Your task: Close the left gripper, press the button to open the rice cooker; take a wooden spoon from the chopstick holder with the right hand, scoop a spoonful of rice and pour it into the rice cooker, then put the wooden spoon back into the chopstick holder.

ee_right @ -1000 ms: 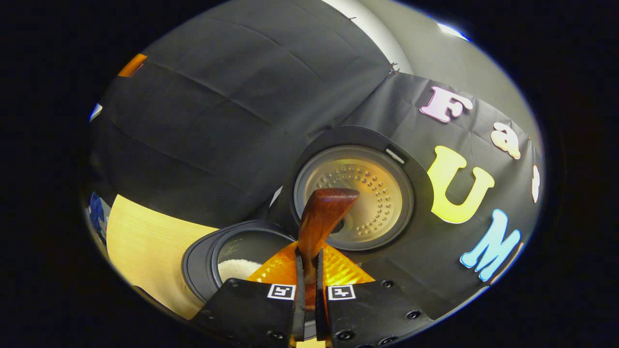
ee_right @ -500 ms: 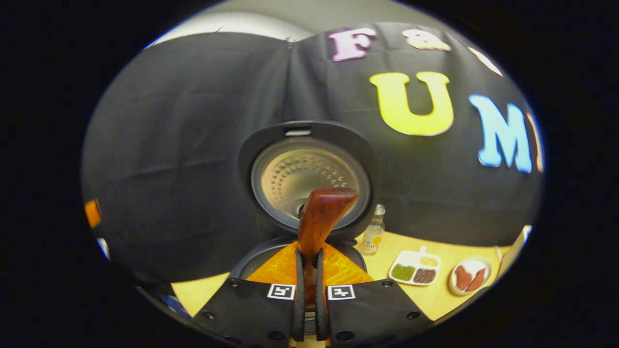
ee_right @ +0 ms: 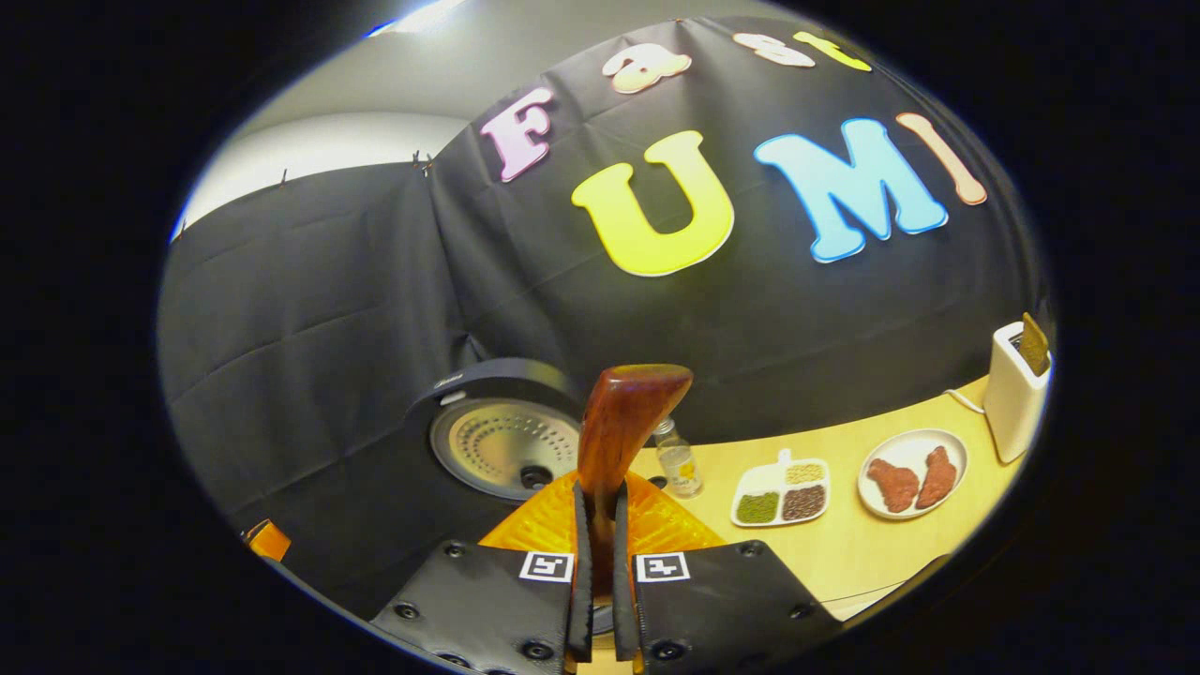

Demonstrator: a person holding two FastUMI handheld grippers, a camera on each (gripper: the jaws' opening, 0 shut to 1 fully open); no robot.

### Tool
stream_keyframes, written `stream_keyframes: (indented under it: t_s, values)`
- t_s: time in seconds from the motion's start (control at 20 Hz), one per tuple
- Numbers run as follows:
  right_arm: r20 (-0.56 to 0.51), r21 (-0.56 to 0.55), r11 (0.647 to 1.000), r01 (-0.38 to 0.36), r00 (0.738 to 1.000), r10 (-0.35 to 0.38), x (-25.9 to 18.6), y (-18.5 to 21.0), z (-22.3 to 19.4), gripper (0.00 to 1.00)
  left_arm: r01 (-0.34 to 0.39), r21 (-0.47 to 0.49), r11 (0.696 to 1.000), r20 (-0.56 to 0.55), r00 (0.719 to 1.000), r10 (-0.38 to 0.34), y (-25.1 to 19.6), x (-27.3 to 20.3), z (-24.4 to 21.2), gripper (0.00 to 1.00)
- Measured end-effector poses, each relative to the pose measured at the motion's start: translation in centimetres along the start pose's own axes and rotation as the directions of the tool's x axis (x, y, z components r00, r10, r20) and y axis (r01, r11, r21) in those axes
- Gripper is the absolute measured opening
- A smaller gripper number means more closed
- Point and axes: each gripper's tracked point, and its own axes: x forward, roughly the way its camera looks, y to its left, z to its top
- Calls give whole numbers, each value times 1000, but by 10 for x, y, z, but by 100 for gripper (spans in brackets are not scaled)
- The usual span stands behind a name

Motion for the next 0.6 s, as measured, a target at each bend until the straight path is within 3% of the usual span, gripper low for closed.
stream_keyframes:
  t_s: [0.3,0.45,0.6]
  values:
    - [74,33,991,131,988,-133,-56,-75,38,10,80,0,997,18,997,-80,-77,31,23,80]
    - [99,40,978,205,973,-208,-88,-114,49,7,114,-1,994,31,993,-114,-113,52,38,80]
    - [116,54,960,275,953,-279,-119,-149,57,11,150,-9,989,41,988,-149,-136,61,44,80]
